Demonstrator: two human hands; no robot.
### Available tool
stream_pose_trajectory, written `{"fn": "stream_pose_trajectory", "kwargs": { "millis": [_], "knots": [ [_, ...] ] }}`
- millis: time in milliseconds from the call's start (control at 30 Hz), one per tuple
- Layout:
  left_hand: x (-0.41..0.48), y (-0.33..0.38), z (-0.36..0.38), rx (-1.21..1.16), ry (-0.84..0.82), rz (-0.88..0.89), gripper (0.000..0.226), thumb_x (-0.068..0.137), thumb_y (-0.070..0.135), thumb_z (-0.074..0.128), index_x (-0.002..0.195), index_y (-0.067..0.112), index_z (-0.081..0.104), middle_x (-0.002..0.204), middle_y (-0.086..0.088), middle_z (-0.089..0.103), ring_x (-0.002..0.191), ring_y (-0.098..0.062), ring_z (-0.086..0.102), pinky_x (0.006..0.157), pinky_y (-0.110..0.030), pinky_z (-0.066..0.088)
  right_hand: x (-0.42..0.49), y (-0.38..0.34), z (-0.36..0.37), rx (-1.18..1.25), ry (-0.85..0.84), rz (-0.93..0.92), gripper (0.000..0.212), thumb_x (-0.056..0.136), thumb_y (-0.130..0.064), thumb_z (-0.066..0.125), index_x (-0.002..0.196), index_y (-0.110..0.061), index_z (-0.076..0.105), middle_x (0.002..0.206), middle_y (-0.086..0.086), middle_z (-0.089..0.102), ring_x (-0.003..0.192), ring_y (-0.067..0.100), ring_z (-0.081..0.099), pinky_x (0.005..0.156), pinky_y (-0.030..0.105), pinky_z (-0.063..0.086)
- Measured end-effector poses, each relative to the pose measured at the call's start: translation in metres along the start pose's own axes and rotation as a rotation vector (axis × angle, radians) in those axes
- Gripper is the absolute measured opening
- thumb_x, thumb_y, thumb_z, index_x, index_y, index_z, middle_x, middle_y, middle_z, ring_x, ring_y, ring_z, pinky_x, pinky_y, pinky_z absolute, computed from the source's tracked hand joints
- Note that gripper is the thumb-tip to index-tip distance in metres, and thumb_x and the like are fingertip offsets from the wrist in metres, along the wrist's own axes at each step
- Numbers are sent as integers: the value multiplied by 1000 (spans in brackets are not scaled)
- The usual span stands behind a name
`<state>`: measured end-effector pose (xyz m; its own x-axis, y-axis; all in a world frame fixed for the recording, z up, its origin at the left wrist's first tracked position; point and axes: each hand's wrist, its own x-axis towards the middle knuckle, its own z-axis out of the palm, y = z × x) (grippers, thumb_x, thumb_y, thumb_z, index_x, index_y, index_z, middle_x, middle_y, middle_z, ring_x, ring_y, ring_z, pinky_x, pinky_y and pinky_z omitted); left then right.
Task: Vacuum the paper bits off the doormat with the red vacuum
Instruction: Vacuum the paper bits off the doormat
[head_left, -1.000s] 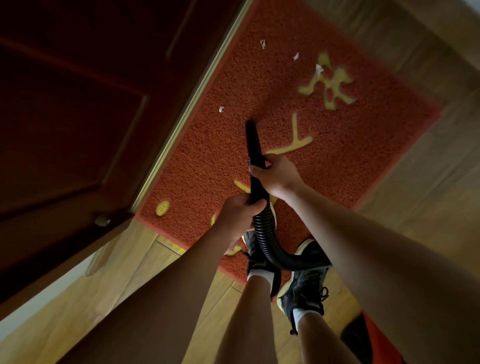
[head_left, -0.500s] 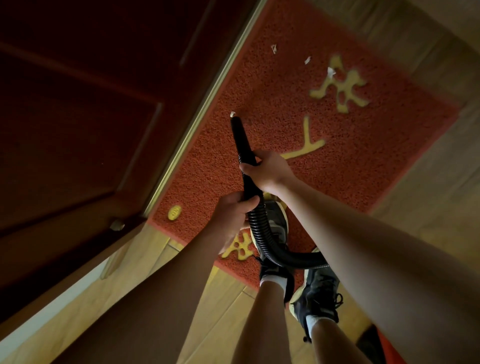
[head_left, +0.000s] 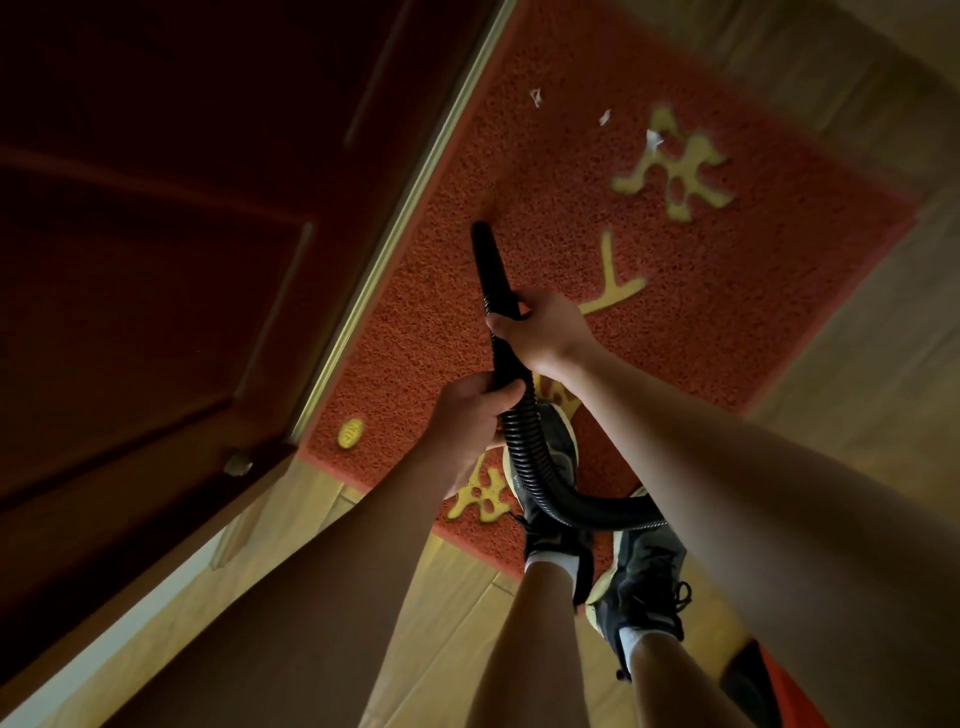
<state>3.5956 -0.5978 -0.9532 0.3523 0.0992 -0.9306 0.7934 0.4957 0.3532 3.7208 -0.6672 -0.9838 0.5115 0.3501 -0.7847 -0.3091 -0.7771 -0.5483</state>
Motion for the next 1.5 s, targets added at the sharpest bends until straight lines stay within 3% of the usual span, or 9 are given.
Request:
{"fn": "stream_pose_trajectory", "kwargs": {
  "millis": [133,267,767,900,1000,1067,1167,1400,1500],
  "knots": [
    [1,12,17,40,-19,5,22,99,15,60,114,4,71,96,-6,74,92,-24,70,84,-39,54,-1,0,-24,32,19,31,29,93,-35,65,117,-19,69,93,3,74,86,21,71,79,40,60],
    [-1,29,40,58,-61,13,24,100,14,59,117,1,69,91,-3,73,82,-17,72,73,-32,53,-5,-2,-56,25,46,36,33,95,-33,63,122,-15,67,97,6,73,87,22,71,80,41,60],
    [21,78,128,228,-90,14,12,101,19,61,101,15,72,95,-1,72,89,-18,69,78,-36,53,10,27,-153,119,133,98,24,97,-32,62,111,-13,69,96,4,71,84,20,68,76,38,60],
    [27,83,142,259,-81,5,19,101,20,60,112,10,72,103,-5,73,92,-18,70,76,-34,52,14,34,-165,140,127,107,25,98,-31,60,108,-10,70,91,5,70,79,19,66,68,34,54],
    [32,85,148,271,-67,2,22,101,21,61,117,10,71,107,-6,74,95,-19,71,76,-33,52,20,36,-172,145,113,113,25,98,-31,60,110,-11,70,95,7,72,84,23,69,73,40,58],
    [34,88,151,275,-60,-1,22,100,21,62,117,9,71,104,-4,74,93,-18,71,76,-33,52,23,36,-176,145,100,120,27,97,-31,61,109,-10,70,93,8,72,77,21,68,64,37,57],
    [35,92,153,276,-59,-6,23,101,20,61,117,7,70,102,-5,73,91,-19,70,78,-36,52,28,35,-179,121,85,108,26,98,-32,60,108,-9,69,81,3,67,59,14,58,48,24,40],
    [34,102,151,237,-42,-14,25,102,20,59,120,7,70,102,-5,72,94,-20,69,83,-38,53,35,19,-182,52,42,65,24,99,-32,58,115,-16,67,77,-4,63,59,9,56,40,15,36],
    [34,105,148,203,-23,-5,25,102,18,59,121,5,69,100,-6,71,94,-22,68,84,-40,54,39,10,-180,18,34,44,26,98,-32,59,117,-15,67,81,-4,64,67,9,61,49,21,44]
  ]
}}
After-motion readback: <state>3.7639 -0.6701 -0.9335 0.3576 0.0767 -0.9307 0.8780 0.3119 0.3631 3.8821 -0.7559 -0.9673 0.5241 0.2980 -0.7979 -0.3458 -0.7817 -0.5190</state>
